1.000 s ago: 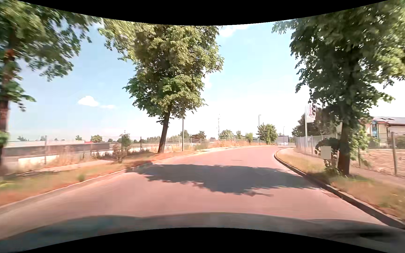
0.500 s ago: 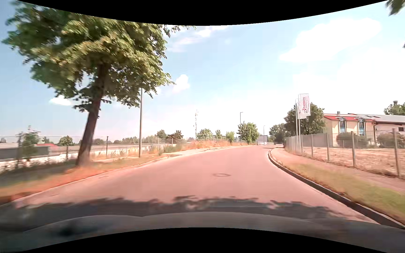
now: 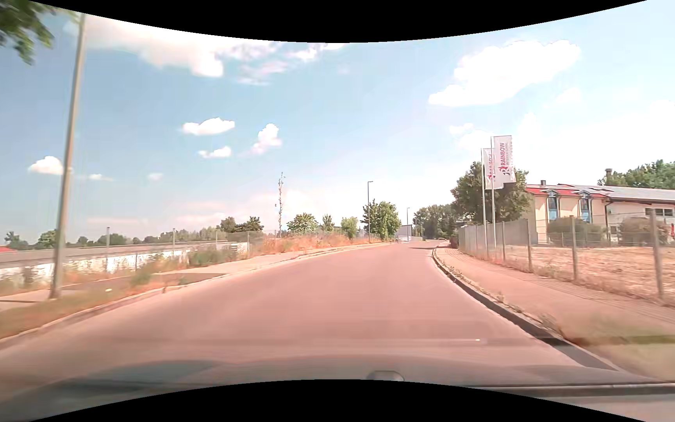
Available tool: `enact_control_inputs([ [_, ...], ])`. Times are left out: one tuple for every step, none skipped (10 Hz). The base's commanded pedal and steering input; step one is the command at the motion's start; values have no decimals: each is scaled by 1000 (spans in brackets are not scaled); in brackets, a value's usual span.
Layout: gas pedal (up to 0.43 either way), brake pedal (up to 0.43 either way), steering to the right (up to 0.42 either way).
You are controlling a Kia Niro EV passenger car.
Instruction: Follow the waypoints while adhering to traffic rules and regulations
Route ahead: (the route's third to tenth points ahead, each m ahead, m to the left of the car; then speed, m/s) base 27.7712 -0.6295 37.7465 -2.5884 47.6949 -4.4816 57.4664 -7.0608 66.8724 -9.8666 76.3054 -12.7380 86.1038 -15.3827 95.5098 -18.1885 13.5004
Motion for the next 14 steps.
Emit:
enact_control_inputs([
  [130, 0, 70],
  [130, 0, 67],
  [118, 0, 64],
  [110, 0, 60],
  [110, 0, 54],
  [130, 0, 48],
  [138, 0, 44],
  [138, 0, 41],
  [138, 0, 40],
  [138, 0, 39],
  [138, 0, 36],
  [138, 0, 36],
  [138, 0, 34],
  [138, 0, 32],
])
